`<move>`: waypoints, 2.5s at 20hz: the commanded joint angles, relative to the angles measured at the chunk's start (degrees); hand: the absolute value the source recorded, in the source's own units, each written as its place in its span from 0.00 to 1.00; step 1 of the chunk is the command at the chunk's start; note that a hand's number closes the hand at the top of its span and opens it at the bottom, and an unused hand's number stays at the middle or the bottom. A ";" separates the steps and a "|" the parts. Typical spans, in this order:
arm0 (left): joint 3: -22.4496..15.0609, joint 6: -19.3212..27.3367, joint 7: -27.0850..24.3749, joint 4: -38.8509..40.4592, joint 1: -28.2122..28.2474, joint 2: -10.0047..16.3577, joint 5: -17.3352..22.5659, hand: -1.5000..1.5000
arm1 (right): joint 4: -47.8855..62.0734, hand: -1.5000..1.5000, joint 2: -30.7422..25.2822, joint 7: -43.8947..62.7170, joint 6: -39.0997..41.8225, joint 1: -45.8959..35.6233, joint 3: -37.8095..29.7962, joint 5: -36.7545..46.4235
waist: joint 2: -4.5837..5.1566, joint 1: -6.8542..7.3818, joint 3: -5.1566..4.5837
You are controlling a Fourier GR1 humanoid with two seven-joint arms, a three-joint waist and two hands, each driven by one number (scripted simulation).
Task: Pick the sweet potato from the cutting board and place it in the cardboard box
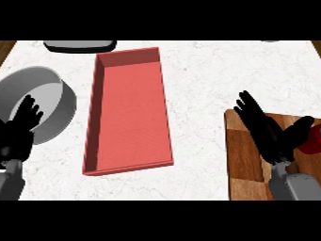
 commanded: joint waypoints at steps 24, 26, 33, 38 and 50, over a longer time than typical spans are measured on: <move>-10.92 -0.30 -5.80 -11.11 5.65 2.82 -15.65 0.50 | -19.69 0.00 -30.24 21.75 -9.37 9.30 5.91 61.39 | -1.26 -1.73 -1.16; -10.68 -0.83 -6.78 -10.03 5.82 3.19 -15.79 0.50 | -23.13 0.00 -33.41 26.08 -1.23 10.59 7.89 60.88 | -1.31 -2.28 -1.34; -9.84 -2.57 -9.71 -10.06 7.98 3.48 -15.30 0.50 | -29.71 0.00 -29.39 47.41 19.58 8.71 16.80 58.66 | -0.99 -0.28 -1.08; -8.66 -3.65 -8.44 -9.62 6.91 2.67 -15.45 0.50 | -32.03 0.00 -22.17 59.29 27.03 5.36 19.40 57.94 | -0.93 -0.88 -0.89; -9.71 -1.40 -5.86 -8.34 4.09 -1.92 -20.41 0.50 | -28.18 0.00 -18.34 59.94 28.14 6.70 17.67 64.92 | -0.92 -1.73 -0.86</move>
